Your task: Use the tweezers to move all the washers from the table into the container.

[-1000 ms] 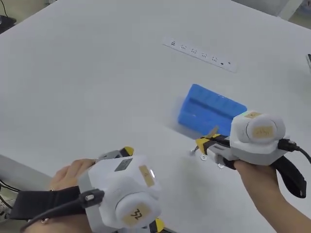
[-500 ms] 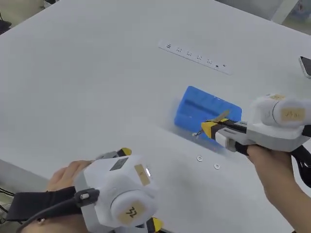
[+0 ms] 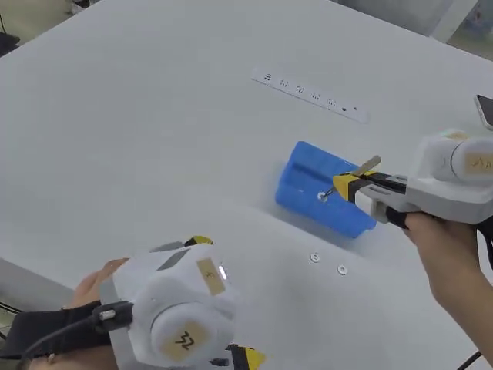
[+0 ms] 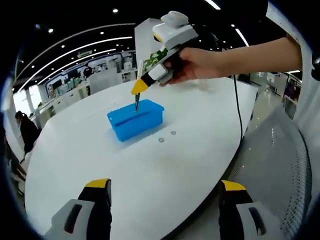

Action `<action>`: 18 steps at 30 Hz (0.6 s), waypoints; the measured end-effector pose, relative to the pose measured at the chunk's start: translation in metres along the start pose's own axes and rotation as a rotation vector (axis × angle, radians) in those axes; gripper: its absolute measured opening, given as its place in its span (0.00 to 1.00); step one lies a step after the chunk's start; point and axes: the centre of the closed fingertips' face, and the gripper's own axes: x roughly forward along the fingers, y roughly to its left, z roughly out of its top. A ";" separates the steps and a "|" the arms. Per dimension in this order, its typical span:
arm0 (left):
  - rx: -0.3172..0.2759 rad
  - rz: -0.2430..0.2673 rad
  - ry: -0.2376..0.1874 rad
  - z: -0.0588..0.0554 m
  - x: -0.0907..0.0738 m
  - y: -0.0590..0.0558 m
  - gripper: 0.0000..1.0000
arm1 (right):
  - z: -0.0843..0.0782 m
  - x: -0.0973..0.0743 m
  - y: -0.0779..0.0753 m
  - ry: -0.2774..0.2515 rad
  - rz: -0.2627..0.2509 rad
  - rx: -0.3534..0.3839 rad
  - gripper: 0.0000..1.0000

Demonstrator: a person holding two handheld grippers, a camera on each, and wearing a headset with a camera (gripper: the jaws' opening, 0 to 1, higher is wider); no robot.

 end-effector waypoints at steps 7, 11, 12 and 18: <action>0.027 -0.008 -0.063 0.034 0.008 0.002 0.92 | 0.005 0.014 -0.018 -0.008 -0.010 -0.009 0.03; 0.043 -0.021 -0.078 0.045 0.020 0.003 0.92 | 0.000 0.026 -0.022 0.006 -0.006 -0.002 0.03; 0.049 -0.024 -0.078 0.046 0.022 0.004 0.92 | -0.002 0.028 -0.026 0.013 -0.009 0.000 0.03; 0.050 -0.033 -0.086 0.047 0.035 0.010 0.92 | -0.007 0.045 -0.035 0.027 -0.011 0.017 0.03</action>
